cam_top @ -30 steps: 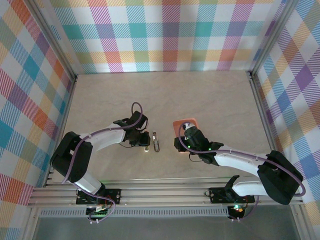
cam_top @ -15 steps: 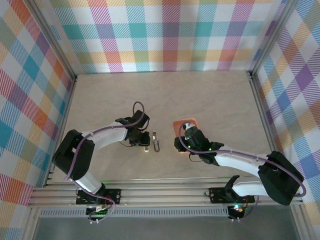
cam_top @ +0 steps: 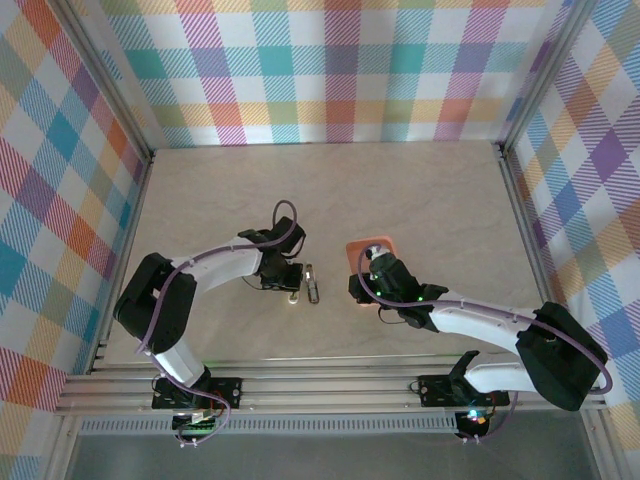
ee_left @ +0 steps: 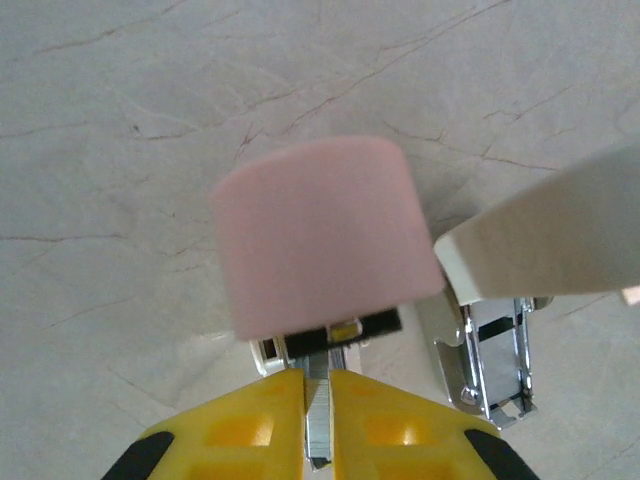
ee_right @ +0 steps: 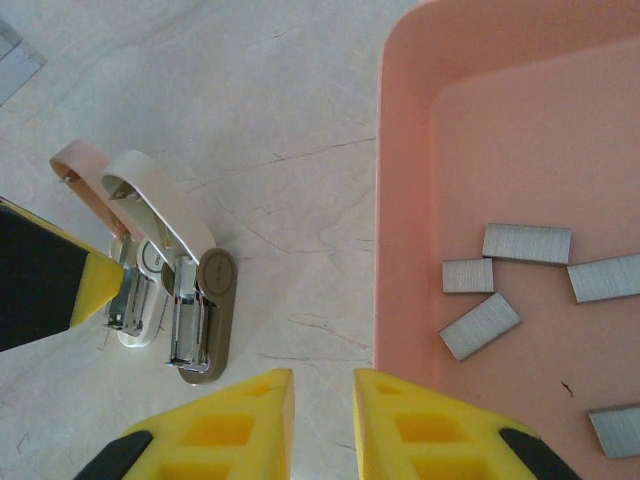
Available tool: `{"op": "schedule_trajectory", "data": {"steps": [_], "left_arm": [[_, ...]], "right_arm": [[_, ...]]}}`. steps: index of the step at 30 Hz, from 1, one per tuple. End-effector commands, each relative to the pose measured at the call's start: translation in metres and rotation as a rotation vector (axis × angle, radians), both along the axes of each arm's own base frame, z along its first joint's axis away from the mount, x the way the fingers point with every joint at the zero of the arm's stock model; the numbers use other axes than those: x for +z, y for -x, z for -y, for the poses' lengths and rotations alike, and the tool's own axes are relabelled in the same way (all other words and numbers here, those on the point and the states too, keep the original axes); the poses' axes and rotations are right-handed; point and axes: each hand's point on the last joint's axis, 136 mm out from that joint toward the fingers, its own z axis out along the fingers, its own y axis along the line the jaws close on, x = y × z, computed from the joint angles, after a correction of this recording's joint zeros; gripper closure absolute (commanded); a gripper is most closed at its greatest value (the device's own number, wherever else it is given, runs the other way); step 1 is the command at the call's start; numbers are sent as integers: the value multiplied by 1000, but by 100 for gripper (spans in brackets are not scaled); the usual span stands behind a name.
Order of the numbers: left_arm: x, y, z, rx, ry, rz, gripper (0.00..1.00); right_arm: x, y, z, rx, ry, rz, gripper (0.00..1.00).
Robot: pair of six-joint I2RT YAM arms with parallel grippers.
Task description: Load the staples into the stapler
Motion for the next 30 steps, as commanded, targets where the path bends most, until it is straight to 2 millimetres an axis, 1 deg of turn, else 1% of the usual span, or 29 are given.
{"op": "schedule_trajectory", "data": {"steps": [1, 6, 11, 16, 21, 25, 28, 30], "left_arm": [[2, 5, 4, -41, -24, -17, 87], [7, 4, 4, -43, -30, -15, 88], [17, 4, 1, -47, -39, -5, 89], [31, 6, -3, -51, -45, 14, 89], [42, 11, -13, -49, -65, 32, 89], [49, 18, -32, -58, -149, 34, 89], [50, 27, -63, -78, -315, -2, 89], [51, 33, -88, -100, -457, -34, 89]], "right_arm": [[1, -2, 7, -11, 9, 24, 77], [0, -1, 8, -12, 10, 25, 77], [1, 0, 10, -14, 6, 28, 77], [1, 1, 11, -16, 3, 30, 77], [1, 1, 11, -13, 2, 34, 77], [2, 1, 11, -9, 7, 38, 77], [2, 2, 12, -6, 13, 42, 77], [4, 2, 14, -10, 15, 47, 77]]}}
